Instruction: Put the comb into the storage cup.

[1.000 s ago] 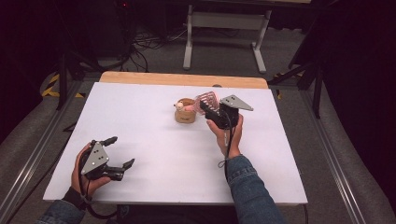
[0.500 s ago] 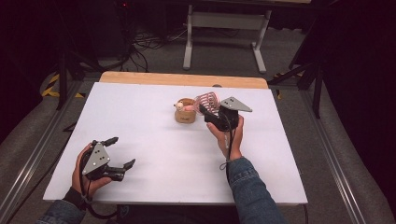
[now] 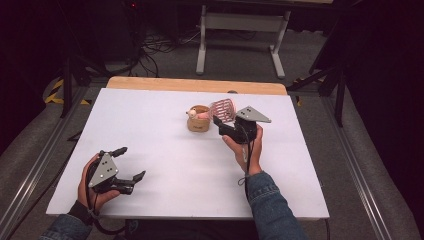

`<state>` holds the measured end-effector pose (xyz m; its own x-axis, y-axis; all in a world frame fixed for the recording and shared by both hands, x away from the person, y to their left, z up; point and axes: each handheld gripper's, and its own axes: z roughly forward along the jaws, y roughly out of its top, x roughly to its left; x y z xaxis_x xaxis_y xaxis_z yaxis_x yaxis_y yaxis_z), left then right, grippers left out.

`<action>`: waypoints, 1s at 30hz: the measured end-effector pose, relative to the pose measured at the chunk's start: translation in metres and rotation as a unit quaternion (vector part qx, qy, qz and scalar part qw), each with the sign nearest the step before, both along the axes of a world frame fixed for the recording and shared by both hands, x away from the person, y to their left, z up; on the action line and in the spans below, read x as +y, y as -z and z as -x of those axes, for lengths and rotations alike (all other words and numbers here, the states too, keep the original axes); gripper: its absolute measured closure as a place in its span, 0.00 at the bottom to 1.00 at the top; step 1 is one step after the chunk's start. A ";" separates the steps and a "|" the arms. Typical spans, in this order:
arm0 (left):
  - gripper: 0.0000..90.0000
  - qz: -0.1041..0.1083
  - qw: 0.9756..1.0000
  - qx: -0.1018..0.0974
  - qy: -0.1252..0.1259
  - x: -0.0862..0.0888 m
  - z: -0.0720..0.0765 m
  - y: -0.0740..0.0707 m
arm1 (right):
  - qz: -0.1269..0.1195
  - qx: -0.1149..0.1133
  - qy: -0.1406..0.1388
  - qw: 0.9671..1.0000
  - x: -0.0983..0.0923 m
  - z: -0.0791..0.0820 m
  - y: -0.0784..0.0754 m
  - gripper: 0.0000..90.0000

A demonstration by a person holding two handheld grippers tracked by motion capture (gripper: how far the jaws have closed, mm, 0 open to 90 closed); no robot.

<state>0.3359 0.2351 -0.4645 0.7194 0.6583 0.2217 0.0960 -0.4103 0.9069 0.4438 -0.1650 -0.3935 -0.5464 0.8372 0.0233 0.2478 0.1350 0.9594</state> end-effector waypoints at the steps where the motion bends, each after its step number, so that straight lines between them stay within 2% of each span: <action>1: 0.07 0.000 1.000 0.000 0.000 0.000 0.000 0.000 | -0.001 -0.001 -0.001 1.000 0.000 0.000 0.000 0.46; 30: 0.07 -0.002 1.000 0.003 0.002 -0.001 0.000 0.001 | 0.015 -0.009 0.012 1.000 -0.012 0.007 -0.001 0.31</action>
